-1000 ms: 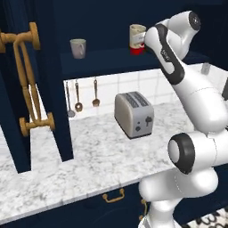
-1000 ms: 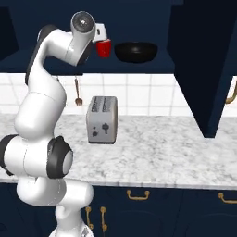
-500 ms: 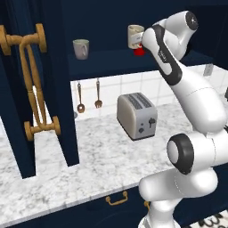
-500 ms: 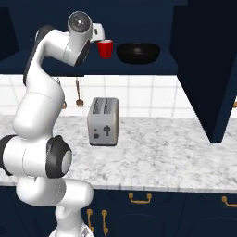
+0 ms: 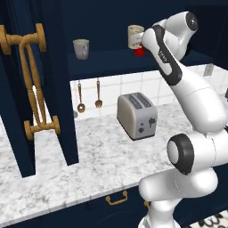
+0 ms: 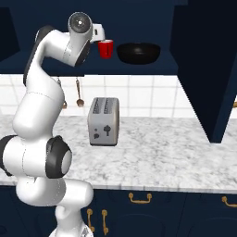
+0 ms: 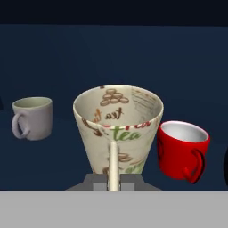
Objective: Gather all objects into one cabinet and sort the glasses and bowls to opposite sides.
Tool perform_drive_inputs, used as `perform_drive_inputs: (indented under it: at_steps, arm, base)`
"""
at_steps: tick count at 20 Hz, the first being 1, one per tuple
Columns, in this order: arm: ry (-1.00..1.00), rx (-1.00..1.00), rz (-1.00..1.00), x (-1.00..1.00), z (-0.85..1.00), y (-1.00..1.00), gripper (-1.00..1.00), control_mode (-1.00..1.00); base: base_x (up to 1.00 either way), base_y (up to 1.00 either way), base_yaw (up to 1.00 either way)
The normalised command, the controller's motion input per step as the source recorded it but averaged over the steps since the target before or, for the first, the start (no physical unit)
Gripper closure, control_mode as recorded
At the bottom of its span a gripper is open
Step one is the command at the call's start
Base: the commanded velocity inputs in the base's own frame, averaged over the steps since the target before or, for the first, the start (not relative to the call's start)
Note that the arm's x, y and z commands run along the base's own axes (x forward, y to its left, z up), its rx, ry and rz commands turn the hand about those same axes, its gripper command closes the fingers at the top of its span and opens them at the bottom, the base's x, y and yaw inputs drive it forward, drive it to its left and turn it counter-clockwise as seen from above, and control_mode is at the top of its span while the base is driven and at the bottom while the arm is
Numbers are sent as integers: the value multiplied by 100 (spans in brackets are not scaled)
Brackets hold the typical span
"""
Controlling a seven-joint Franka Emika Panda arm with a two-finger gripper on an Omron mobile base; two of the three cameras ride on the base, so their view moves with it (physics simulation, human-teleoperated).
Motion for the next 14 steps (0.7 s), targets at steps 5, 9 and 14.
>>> perform_drive_inputs:
  at_steps: [5,9,14]
  arm:
    - [0,0,6,0,-37,8,100,-100]
    - [-7,-6,3,-3,-46,10,100,-100]
    - [-6,-1,0,6,-12,42,100,-100]
  base:
    - [0,0,0]
    - [0,0,0]
    - [0,0,0]
